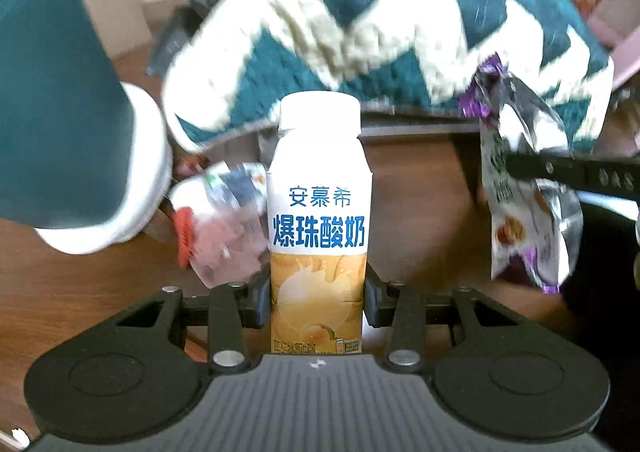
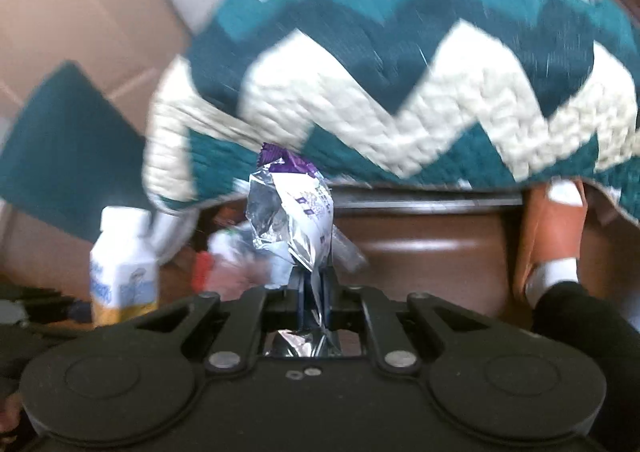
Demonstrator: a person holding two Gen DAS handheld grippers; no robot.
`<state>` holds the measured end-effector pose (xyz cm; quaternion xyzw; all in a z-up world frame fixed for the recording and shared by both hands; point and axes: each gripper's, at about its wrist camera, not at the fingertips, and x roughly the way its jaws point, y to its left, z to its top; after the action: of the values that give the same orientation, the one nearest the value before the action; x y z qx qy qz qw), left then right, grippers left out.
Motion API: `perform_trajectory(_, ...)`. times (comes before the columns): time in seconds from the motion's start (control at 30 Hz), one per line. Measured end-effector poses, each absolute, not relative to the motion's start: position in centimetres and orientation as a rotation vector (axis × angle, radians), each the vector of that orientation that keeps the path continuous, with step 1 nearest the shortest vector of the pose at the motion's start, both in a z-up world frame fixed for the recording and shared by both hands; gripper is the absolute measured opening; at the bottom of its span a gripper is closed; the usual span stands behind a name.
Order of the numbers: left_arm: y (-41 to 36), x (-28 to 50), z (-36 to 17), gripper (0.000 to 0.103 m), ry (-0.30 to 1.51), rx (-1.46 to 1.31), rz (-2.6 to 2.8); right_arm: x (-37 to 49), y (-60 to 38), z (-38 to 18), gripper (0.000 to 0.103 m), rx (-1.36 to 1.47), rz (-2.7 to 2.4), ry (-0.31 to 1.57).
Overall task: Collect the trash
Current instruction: 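Lift wrapper and yogurt bottle over the teal wastebasket and open both tools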
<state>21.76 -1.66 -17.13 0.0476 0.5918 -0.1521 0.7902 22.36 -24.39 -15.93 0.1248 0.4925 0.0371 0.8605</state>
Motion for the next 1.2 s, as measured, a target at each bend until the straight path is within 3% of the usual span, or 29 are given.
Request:
perform_trajectory(0.67, 3.6, 18.0, -0.6, 0.042, 0.904, -0.054, -0.184, 18.3, -17.2, 0.1, 0.008, 0.177, 0.313, 0.709)
perform_trajectory(0.97, 9.0, 19.9, 3.6, 0.042, 0.804, -0.085, -0.084, 21.5, -10.8, 4.9, 0.008, 0.115, 0.424, 0.611)
perform_trajectory(1.2, 14.1, 23.6, 3.5, 0.042, 0.804, -0.096, -0.01, 26.1, -5.0, 5.4, 0.008, 0.09, 0.487, 0.624)
